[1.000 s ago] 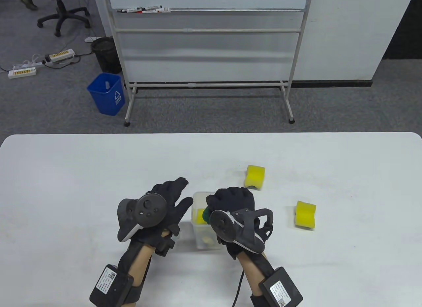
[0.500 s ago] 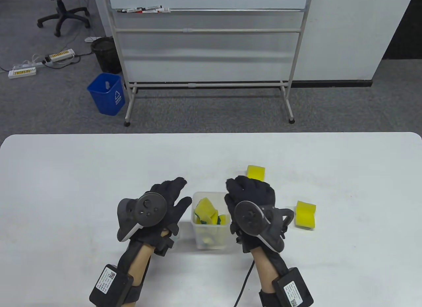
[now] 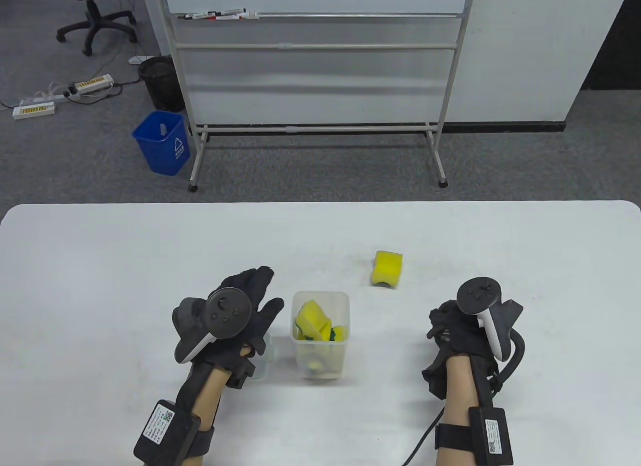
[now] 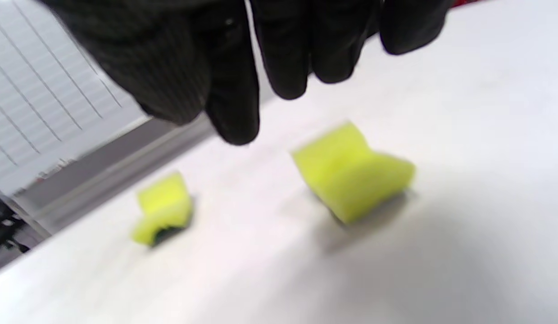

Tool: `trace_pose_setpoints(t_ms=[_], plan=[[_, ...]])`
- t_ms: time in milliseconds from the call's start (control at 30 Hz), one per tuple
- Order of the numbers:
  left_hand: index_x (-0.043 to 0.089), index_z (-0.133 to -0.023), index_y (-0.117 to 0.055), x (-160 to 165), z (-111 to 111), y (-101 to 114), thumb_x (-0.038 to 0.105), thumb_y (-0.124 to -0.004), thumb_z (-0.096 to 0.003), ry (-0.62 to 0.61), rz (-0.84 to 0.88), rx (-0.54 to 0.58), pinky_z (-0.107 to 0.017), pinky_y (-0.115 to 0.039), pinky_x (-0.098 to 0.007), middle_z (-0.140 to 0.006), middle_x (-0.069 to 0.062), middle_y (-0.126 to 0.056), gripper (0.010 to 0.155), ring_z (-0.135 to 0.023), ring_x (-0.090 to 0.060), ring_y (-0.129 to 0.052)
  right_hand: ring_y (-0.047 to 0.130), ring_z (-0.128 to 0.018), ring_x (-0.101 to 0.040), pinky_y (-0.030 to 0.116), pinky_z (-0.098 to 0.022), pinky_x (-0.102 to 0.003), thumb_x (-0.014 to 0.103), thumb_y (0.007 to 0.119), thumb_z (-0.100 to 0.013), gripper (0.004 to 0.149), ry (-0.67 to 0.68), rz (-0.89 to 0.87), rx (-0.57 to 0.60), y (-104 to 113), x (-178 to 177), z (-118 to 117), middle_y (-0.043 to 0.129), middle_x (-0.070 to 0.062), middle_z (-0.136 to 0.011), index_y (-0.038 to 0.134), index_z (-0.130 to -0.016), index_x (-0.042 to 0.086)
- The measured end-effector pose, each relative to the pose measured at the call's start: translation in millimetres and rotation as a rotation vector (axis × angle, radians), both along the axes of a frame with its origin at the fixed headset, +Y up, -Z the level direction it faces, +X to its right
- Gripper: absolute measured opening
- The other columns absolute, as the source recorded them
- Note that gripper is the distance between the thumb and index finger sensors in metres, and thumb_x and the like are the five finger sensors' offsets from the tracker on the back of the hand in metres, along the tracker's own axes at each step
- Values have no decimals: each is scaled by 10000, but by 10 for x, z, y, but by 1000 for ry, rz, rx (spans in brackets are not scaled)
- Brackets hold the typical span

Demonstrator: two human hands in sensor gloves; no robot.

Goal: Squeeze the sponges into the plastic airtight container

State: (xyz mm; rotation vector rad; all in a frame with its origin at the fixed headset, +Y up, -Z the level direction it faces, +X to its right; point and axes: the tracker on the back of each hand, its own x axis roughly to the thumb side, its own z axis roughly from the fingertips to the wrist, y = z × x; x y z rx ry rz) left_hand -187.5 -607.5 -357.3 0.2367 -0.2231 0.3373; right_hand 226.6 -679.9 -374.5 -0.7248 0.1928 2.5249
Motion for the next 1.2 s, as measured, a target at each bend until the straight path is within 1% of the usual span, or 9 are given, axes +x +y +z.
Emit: trace_pose_setpoints(t_ms=[100,200,333,400,467,667,833,1033,1200], plan=[[222,-1060,-637,-19,-19,-18,558,-752,-475,-3,12,-18,-707,-692,-604,-1083,-132,-774,684,-977,-399,-785,470,-1122,-443,431,-759,-657,441,855,-491,496,3,-14,-131,-288,53,-59,523,-148,-1205,928,-933,226],[222,-1062,-635,-28,-25,-21,558,-750,-476,-3,17,-22,-706,-690,-607,-1085,-134,-771,685,-979,-401,-781,426,-1112,-502,419,-755,-666,491,831,-490,526,-2,-34,-183,-468,85,-76,456,-160,-1217,918,-948,248],[222,-1067,-625,-25,-32,-29,561,-747,-477,-7,25,-31,-706,-689,-610,-1088,-138,-765,691,-980,-403,-778,516,-1086,-486,478,-754,-627,503,814,-493,547,-11,-39,-197,-609,125,-81,419,-128,-1217,892,-970,248],[221,-1070,-617,-19,-33,-35,562,-747,-476,-10,25,-33,-704,-691,-609,-1087,-138,-765,697,-978,-404,-781,557,-1073,-458,485,-754,-615,496,816,-492,559,-21,-22,-170,-621,132,-78,446,-123,-1208,865,-987,240],[220,-1071,-610,-15,-33,-40,564,-746,-476,-11,24,-39,-706,-690,-608,-1089,-138,-761,700,-979,-404,-778,574,-1073,-442,491,-756,-610,485,815,-495,593,-13,-5,-188,-613,117,-82,457,-126,-1201,809,-1027,222],[220,-1074,-607,-35,-35,-34,563,-746,-477,-13,42,-38,-707,-688,-609,-1090,-139,-759,702,-979,-406,-777,734,-1004,-422,564,-732,-595,461,819,-488,624,-47,12,-103,-489,78,-69,625,-170,-1139,762,-1041,176],[222,-1073,-608,-29,-11,-2,562,-746,-477,-23,68,-26,-706,-689,-608,-1090,-139,-758,700,-979,-404,-777,805,-955,-403,609,-710,-582,459,827,-480,613,-66,-103,52,-263,71,-21,713,-176,-1093,788,-1012,157],[220,-1069,-616,39,77,100,562,-747,-477,-96,185,-4,-702,-695,-606,-1086,-136,-764,696,-973,-402,-784,908,-861,-390,663,-674,-576,476,832,-473,555,142,-565,387,128,-55,20,837,-169,-1011,898,-923,157],[223,-1071,-615,122,170,195,567,-743,-480,-162,217,2,-701,-695,-606,-1090,-136,-759,695,-974,-405,-782,943,-817,-385,688,-656,-569,482,827,-479,531,348,-827,535,440,-284,85,884,-167,-970,930,-888,160]])
